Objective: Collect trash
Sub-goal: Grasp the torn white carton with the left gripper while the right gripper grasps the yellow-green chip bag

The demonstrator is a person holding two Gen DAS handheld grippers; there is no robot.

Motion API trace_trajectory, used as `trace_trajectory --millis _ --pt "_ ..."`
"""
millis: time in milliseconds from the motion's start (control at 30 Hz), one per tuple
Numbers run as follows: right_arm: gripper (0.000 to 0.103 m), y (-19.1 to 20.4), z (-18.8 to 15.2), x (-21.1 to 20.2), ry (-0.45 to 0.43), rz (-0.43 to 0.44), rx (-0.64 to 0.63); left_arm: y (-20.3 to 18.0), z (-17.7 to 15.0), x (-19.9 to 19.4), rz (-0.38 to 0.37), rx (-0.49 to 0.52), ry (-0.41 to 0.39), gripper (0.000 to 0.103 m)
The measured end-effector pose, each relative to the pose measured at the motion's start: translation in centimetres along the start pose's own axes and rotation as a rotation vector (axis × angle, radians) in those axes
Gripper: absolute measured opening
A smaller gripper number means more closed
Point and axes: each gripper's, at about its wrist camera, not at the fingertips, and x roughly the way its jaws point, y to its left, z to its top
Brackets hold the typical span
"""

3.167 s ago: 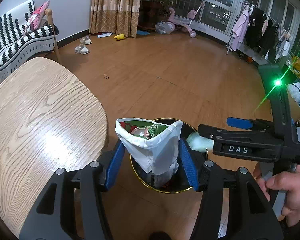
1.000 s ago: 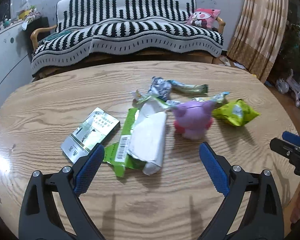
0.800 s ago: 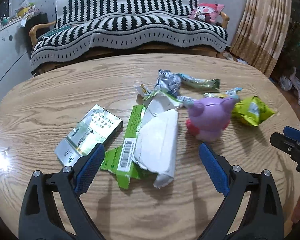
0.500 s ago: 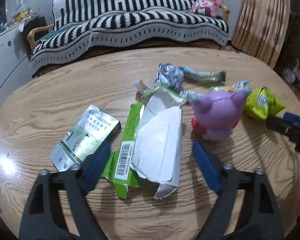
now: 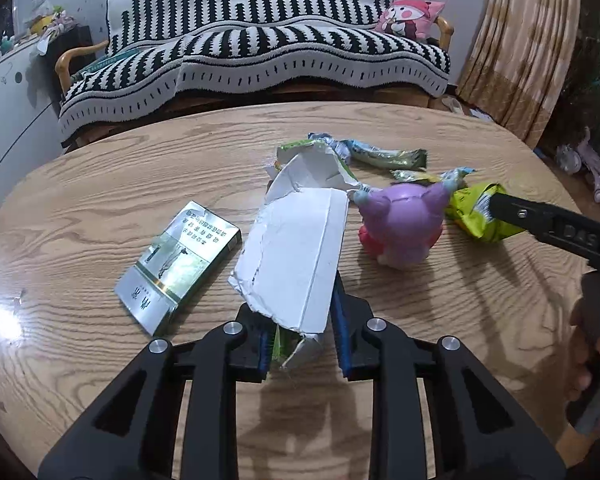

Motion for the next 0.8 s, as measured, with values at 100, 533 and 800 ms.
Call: trace_trajectory --millis 100,533,800 --pt "0.096 0.4 0.1 0.8 0.014 -0.001 0.002 -0.1 0.1 -0.4 -0.006 -0.018 -0.005 0.024" --pt "0.050 0.8 -0.3 1.0 0.040 0.063 0.018 -0.6 0.3 -1.4 0.000 -0.028 -0.015 0.024" --pt "0.049 -1.5 -1.7 -4.3 -0.009 0.050 -0.019 -3.3 0.2 -3.2 -0.037 -0.004 -0.042 0.024"
